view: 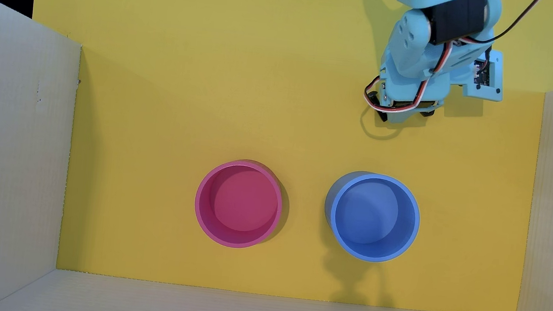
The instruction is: Pick up the bolt and place it in the pink box
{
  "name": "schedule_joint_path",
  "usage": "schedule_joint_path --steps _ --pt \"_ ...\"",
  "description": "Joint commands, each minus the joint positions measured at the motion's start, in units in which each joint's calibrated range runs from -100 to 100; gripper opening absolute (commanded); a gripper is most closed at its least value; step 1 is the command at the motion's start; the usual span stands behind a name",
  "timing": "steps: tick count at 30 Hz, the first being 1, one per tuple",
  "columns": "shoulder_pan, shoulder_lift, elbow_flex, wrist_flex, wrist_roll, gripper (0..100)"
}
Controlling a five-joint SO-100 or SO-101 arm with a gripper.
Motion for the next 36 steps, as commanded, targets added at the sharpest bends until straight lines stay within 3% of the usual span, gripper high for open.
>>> schedule_joint_path --steps 1,36 --pt "-0.1 -0.3 -1.8 -0.5 -0.4 15" --pt "4.5 -0.4 -0.8 -3.6 -3.6 15"
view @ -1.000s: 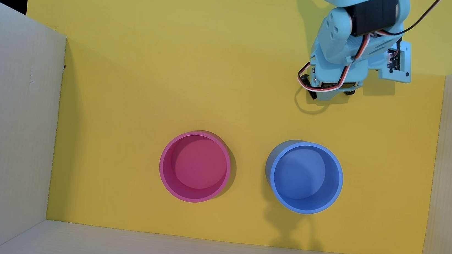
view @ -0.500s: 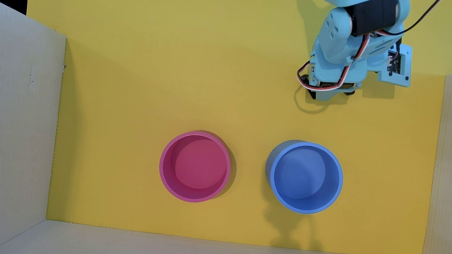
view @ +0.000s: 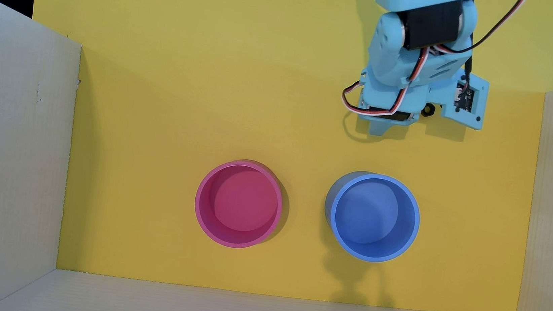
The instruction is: Pick up the bolt and place it in the pink box
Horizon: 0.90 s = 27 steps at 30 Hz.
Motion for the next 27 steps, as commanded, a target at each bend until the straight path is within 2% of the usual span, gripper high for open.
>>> schedule_joint_path --steps 1,27 --pt "0.7 -0.3 -0.8 -0.2 -0.3 15" --pt "3.3 0.6 -2.5 0.0 0.1 15"
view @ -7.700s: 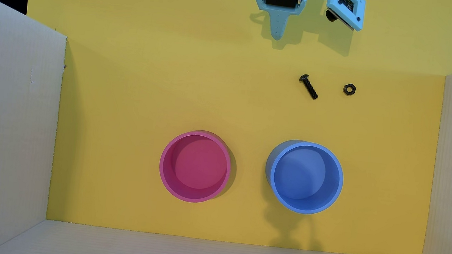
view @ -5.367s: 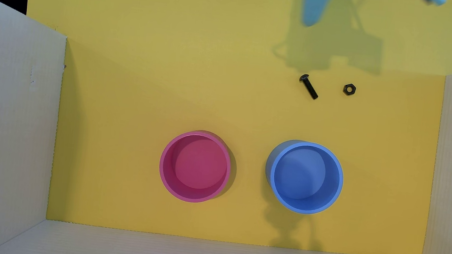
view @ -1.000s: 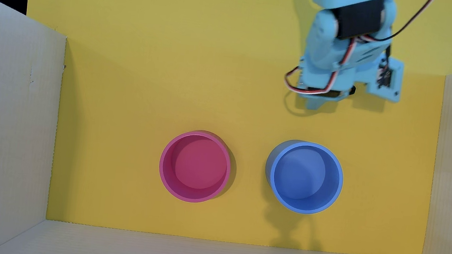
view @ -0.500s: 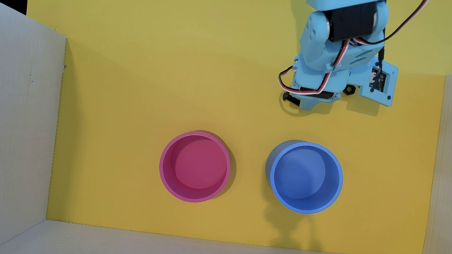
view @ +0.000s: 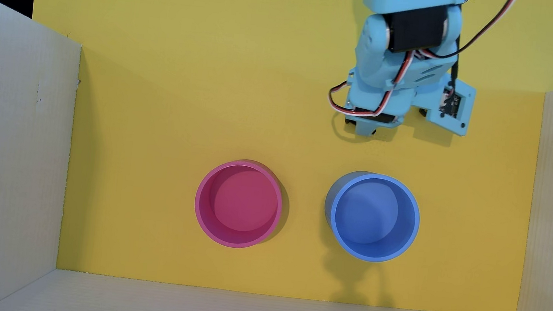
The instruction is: Pick up the bolt and place it in the pink box
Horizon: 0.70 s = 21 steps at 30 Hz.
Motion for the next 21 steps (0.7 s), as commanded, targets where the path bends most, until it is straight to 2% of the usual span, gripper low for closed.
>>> schedule_joint_path --steps 1,12,13,15,21 --pt "0.0 -0.2 -2.7 0.1 0.1 15" --pt "-0.6 7.0 -9.5 5.6 0.2 15" --pt "-0.6 7.4 -9.5 5.6 0.2 12" --pt "-0.6 7.5 -9.8 5.6 0.2 1" --pt "-0.7 7.4 -9.7 5.6 0.9 1"
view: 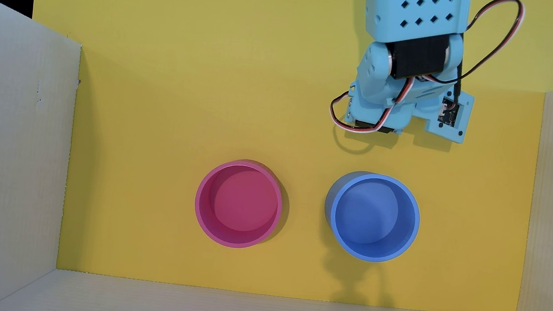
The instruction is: Pick up the bolt and place it in the pink box
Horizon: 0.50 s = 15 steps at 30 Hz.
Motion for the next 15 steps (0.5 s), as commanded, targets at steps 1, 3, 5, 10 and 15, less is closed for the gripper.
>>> schedule_joint_path --steps 1,3,5,10,15 --pt "-0.3 0.0 -1.5 0.3 0.3 1" --pt "0.4 -0.2 -1.8 -0.2 0.7 1" --pt "1.9 -1.8 -3.8 0.3 1.5 1" --pt "8.9 -12.4 -9.3 3.7 2.3 1" --pt "14.9 -18.2 -15.9 7.2 4.9 1"
